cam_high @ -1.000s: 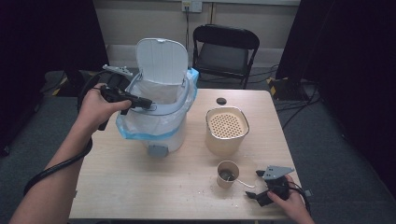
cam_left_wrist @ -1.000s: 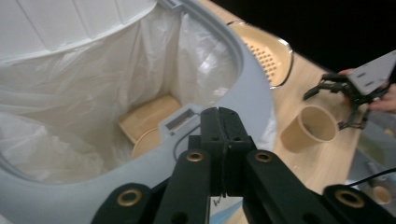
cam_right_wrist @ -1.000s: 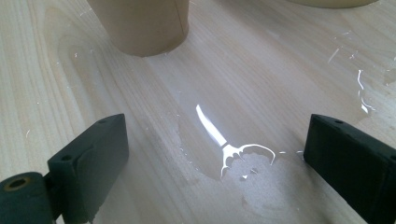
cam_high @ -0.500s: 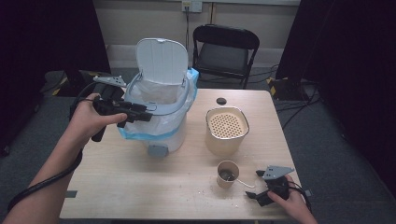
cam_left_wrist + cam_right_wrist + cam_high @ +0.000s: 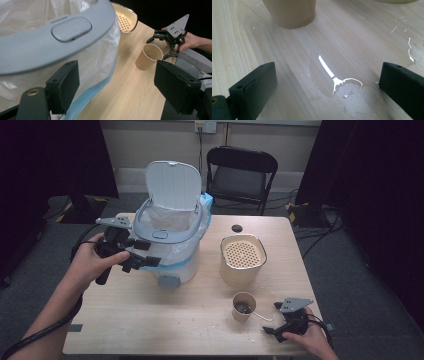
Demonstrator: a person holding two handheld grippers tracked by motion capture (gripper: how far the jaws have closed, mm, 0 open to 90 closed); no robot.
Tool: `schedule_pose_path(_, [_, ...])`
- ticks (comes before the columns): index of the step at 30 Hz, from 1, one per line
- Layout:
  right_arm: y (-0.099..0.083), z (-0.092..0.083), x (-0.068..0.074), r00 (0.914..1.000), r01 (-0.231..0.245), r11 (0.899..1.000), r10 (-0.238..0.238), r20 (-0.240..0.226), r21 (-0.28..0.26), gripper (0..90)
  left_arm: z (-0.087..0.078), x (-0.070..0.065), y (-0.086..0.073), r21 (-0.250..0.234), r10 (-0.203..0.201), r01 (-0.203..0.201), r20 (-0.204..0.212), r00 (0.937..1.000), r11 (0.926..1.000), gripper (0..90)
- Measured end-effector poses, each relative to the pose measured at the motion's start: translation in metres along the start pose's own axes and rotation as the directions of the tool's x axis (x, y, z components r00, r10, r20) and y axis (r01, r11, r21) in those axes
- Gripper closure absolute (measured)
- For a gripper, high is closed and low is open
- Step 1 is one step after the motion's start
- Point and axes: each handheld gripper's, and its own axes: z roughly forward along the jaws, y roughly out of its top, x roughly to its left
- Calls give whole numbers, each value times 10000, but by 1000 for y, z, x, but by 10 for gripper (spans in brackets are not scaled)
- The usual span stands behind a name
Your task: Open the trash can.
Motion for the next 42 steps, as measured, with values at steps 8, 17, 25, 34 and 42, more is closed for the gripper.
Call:
schedule_pose_path(8, [0,0,0,10000,-47,10000,47,22,-7,8,8,-7,-19,98,118,-119,140,9998,9999,204])
schedule_pose_path(17, [0,0,1,9999,-84,10000,84,79,-8,8,21,-13,-44,266,268,-276,301,9992,9993,204])
schedule_pose_path(25, [0,0,-1,9998,-182,9998,182,12,-77,16,40,-14,-71,525,188,-214,493,9986,9984,204])
schedule_pose_path(34, [0,-2,-2,9998,-150,9998,152,95,-147,89,62,-14,-99,771,139,-189,641,9978,9968,204])
schedule_pose_path(42, [2,-4,-3,9999,-121,9999,122,88,-40,140,79,-10,-117,1102,135,-225,816,9966,9937,200])
